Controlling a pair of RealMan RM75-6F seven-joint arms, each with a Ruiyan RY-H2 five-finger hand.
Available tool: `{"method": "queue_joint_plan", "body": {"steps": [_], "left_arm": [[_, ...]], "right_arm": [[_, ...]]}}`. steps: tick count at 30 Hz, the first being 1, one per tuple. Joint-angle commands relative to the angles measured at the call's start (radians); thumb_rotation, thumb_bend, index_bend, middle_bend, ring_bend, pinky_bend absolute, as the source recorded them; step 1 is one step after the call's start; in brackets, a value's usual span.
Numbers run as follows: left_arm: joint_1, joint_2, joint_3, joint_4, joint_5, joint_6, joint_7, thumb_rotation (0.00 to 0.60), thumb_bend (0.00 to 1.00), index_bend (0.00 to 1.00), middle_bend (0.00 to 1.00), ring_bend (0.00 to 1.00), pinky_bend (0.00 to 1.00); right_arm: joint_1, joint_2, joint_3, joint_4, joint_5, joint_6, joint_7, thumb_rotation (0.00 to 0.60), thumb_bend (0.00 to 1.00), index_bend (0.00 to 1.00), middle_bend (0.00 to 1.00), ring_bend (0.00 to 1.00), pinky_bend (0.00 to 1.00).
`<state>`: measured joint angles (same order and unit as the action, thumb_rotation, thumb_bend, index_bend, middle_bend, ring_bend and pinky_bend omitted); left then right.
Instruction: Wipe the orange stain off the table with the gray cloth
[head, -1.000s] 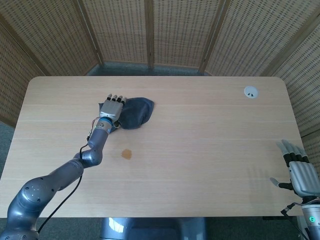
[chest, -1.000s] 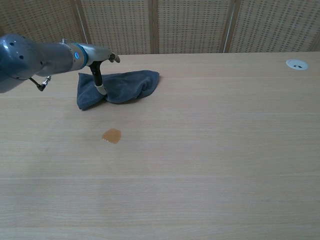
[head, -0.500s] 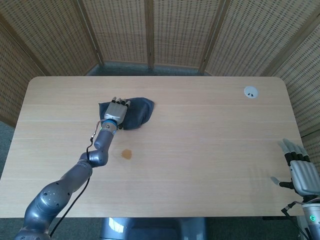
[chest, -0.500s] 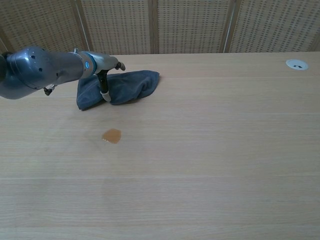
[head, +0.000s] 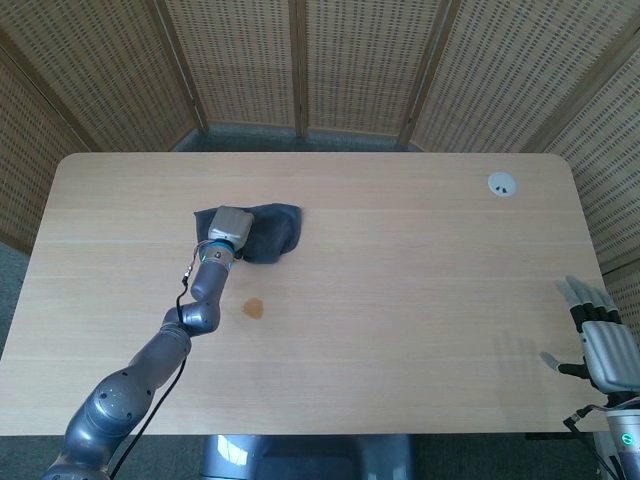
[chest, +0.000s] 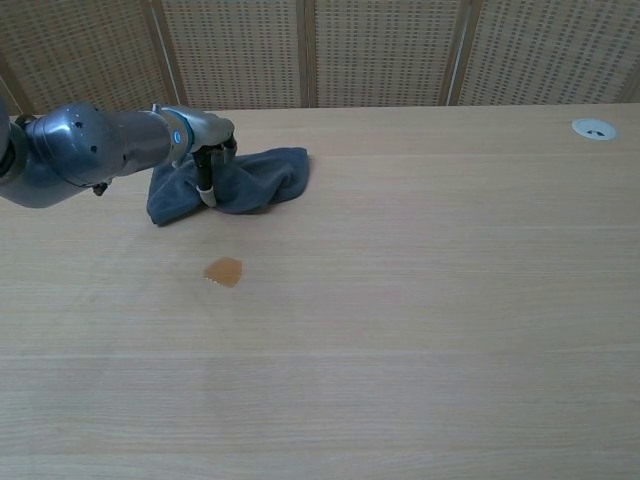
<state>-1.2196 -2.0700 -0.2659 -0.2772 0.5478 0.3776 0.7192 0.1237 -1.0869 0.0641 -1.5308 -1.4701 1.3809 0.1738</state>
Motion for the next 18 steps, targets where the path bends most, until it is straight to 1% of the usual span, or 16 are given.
{"method": "queue_joint_plan", "body": {"steps": [1,5,11,14,18], "left_arm": [[0.007,0.000,-0.017,0.005,0.001,0.025,0.024,0.600,0.19,0.67,0.70,0.66,0.88],[0.017,0.028,-0.041,-0.035,0.018,0.076,0.015,0.600,0.23,0.69,0.75,0.73,0.96],[0.052,0.108,-0.050,-0.162,0.082,0.151,-0.038,0.600,0.24,0.70,0.77,0.75,0.97],[0.080,0.173,-0.053,-0.270,0.123,0.205,-0.075,0.600,0.24,0.70,0.77,0.75,0.97],[0.131,0.277,-0.050,-0.449,0.190,0.279,-0.137,0.600,0.24,0.70,0.77,0.75,0.97]], "right_arm": [[-0.001,0.002,0.001,-0.001,-0.002,0.003,0.003,0.600,0.00,0.00,0.00,0.00,0.00],[-0.003,0.002,0.000,-0.002,-0.005,0.009,0.001,0.600,0.00,0.00,0.00,0.00,0.00],[-0.003,0.002,-0.003,-0.007,-0.009,0.009,-0.004,0.600,0.00,0.00,0.00,0.00,0.00],[-0.003,0.003,-0.005,-0.011,-0.013,0.009,-0.009,0.600,0.00,0.00,0.00,0.00,0.00],[-0.002,0.003,-0.008,-0.012,-0.016,0.007,-0.012,0.600,0.00,0.00,0.00,0.00,0.00]]}}
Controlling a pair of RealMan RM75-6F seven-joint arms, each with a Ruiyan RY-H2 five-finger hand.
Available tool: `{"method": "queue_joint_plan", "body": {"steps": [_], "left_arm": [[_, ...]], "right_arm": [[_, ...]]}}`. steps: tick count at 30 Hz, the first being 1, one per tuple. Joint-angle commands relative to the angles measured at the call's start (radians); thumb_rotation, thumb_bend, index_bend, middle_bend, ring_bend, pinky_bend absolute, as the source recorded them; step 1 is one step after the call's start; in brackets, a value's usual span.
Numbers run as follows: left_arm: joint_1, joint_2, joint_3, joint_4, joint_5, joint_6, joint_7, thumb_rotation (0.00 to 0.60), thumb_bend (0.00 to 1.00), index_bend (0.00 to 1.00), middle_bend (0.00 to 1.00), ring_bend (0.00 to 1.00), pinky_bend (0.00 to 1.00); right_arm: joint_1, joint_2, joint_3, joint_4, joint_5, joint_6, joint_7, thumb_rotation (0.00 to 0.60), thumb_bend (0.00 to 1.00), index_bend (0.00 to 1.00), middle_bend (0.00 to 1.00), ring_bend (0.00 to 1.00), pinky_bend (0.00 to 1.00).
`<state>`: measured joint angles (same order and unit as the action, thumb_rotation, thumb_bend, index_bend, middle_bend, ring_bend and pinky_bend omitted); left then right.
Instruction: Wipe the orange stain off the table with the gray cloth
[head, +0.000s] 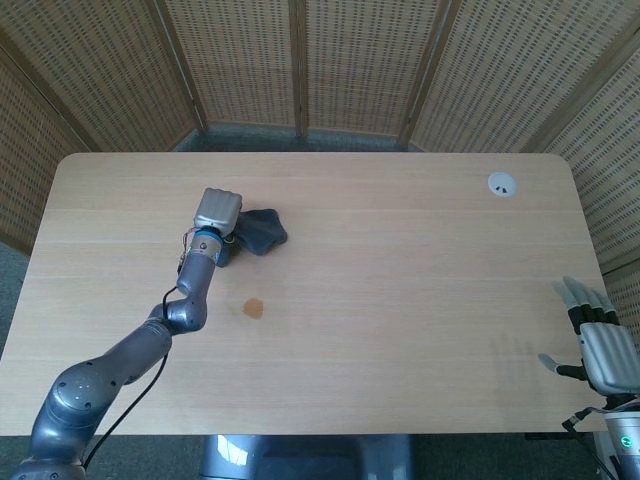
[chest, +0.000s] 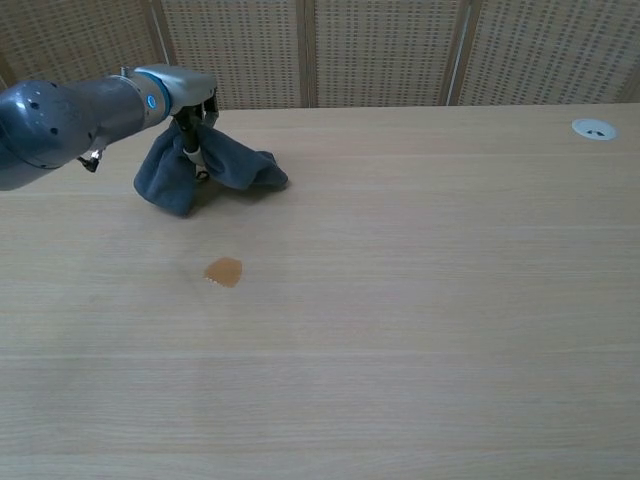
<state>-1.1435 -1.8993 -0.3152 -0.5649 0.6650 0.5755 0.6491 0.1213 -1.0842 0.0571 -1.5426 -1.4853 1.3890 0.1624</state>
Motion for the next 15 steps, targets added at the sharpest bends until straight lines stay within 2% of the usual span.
{"method": "queue_joint_plan", "body": {"steps": [1,9,15], "left_arm": [[0.068,0.132,0.002,-0.204,0.090,0.098,-0.081,0.600,0.24,0.70,0.77,0.75,0.97],[0.181,0.378,0.050,-0.595,0.216,0.209,-0.144,0.600,0.24,0.70,0.76,0.75,0.97],[0.242,0.485,0.084,-0.767,0.278,0.258,-0.190,0.600,0.24,0.70,0.76,0.75,0.97]], "right_arm": [[0.001,0.000,-0.002,0.000,-0.001,-0.002,-0.001,0.600,0.00,0.00,0.00,0.00,0.00],[0.003,-0.006,-0.007,-0.005,-0.012,-0.001,-0.020,0.600,0.00,0.00,0.00,0.00,0.00],[0.004,-0.011,-0.010,-0.010,-0.013,-0.003,-0.042,0.600,0.00,0.00,0.00,0.00,0.00]]}}
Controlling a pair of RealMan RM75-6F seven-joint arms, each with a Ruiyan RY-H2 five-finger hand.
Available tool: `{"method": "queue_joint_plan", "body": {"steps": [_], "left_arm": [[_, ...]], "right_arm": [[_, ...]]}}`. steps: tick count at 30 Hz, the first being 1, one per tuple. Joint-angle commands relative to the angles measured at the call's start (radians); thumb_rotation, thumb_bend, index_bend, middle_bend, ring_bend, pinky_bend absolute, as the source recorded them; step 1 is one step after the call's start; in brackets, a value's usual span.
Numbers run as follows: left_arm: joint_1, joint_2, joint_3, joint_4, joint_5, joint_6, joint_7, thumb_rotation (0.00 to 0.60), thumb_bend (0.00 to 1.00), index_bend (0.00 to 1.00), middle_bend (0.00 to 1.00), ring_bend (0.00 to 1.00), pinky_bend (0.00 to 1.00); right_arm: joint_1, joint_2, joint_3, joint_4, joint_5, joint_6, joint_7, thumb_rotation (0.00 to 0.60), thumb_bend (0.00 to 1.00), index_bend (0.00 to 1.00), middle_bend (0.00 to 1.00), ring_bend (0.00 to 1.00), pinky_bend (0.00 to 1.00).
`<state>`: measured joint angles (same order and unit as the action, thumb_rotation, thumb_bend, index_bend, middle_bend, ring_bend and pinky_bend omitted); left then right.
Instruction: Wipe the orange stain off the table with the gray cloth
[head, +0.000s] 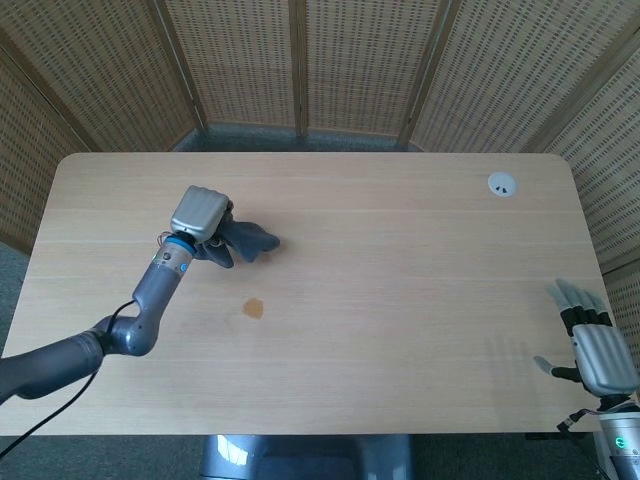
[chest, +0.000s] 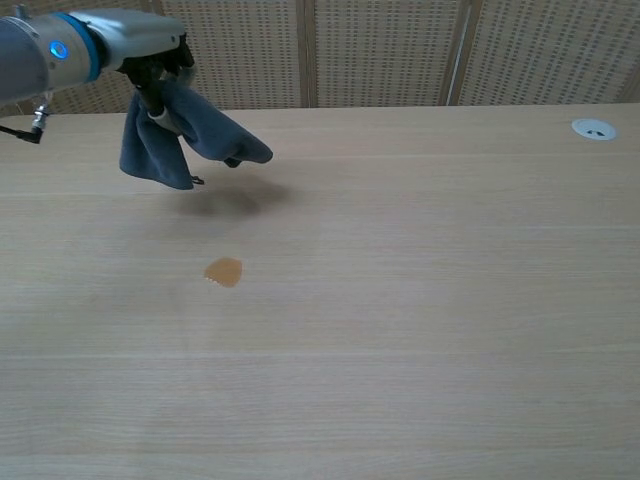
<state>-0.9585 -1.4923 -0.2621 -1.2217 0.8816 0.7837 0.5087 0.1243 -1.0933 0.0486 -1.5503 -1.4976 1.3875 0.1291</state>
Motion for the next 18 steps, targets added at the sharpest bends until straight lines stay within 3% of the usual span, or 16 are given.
{"method": "queue_joint_plan", "body": {"steps": [1,8,18], "left_arm": [[0.066,0.090,0.036,-0.134,0.076,0.057,-0.063,0.600,0.24,0.70,0.76,0.75,0.97],[0.078,0.129,0.077,-0.257,0.134,0.056,-0.076,0.600,0.24,0.70,0.76,0.75,0.97],[0.048,0.085,0.125,-0.331,0.143,0.055,0.010,0.600,0.24,0.70,0.76,0.75,0.97]], "right_arm": [[0.001,-0.003,-0.002,-0.004,-0.002,-0.001,-0.013,0.600,0.00,0.00,0.00,0.00,0.00],[0.003,-0.009,-0.004,-0.015,-0.008,0.002,-0.033,0.600,0.00,0.00,0.00,0.00,0.00],[0.004,-0.008,-0.003,-0.014,-0.003,-0.001,-0.031,0.600,0.00,0.00,0.00,0.00,0.00]]}}
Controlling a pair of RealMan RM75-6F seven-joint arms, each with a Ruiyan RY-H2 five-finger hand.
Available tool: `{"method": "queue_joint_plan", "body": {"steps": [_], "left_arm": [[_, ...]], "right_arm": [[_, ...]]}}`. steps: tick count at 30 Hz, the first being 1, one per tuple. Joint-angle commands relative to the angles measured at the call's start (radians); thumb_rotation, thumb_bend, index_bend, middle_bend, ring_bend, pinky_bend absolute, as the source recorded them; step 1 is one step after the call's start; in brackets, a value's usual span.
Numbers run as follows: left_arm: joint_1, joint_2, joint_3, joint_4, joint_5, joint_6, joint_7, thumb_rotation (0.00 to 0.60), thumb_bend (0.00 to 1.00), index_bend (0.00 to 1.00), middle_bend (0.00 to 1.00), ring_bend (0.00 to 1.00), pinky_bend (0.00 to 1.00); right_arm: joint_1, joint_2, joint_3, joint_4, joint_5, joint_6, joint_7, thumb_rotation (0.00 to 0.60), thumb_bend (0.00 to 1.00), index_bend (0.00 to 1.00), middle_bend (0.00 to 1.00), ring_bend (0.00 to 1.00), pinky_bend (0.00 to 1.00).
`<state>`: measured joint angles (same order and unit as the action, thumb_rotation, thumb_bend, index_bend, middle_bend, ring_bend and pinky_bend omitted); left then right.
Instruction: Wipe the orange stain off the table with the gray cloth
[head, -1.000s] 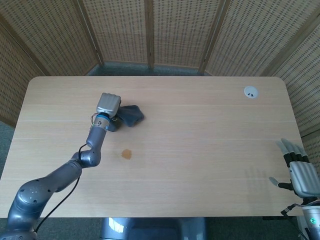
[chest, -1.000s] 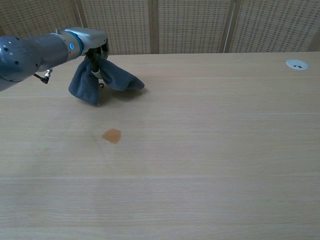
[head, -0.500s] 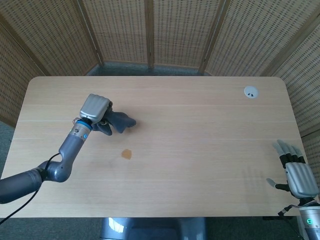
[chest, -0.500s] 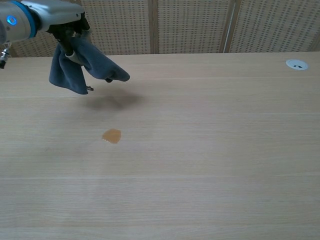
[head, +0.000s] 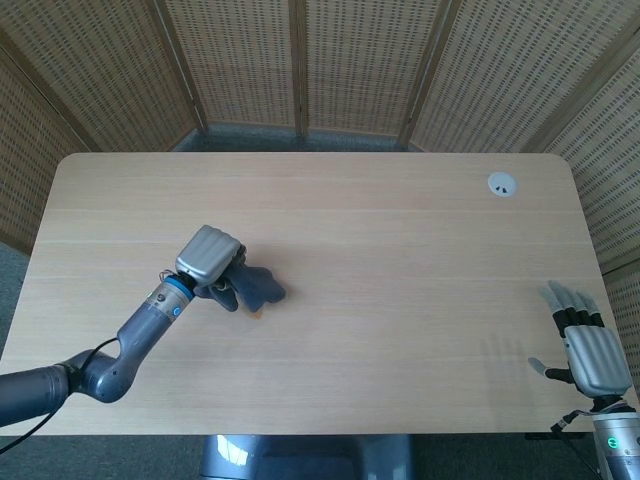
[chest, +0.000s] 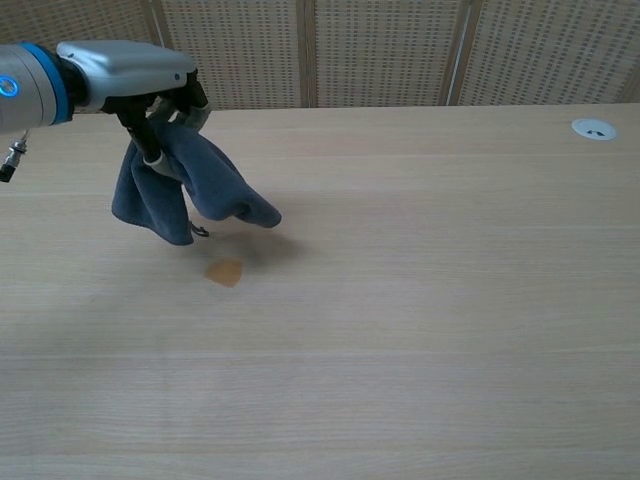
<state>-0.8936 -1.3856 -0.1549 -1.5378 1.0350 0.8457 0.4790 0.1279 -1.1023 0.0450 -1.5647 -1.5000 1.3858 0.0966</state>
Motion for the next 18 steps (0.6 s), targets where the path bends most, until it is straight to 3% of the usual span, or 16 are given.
{"method": "queue_joint_plan", "body": {"steps": [1,12,18], "left_arm": [[-0.022,-0.038,0.020,-0.010,-0.014,-0.005,0.049,0.600,0.24,0.70,0.76,0.74,0.97],[-0.082,-0.253,0.025,0.160,-0.013,-0.007,0.090,0.600,0.24,0.70,0.76,0.74,0.97],[-0.092,-0.303,0.032,0.208,-0.019,-0.005,0.112,0.600,0.24,0.70,0.76,0.74,0.97]], "right_arm": [[0.001,0.001,0.000,0.001,-0.001,-0.001,0.002,0.600,0.00,0.00,0.00,0.00,0.00],[0.002,-0.001,-0.001,0.004,0.003,-0.005,0.001,0.600,0.00,0.00,0.00,0.00,0.00],[0.002,0.001,0.000,0.007,0.005,-0.005,0.008,0.600,0.00,0.00,0.00,0.00,0.00]]}}
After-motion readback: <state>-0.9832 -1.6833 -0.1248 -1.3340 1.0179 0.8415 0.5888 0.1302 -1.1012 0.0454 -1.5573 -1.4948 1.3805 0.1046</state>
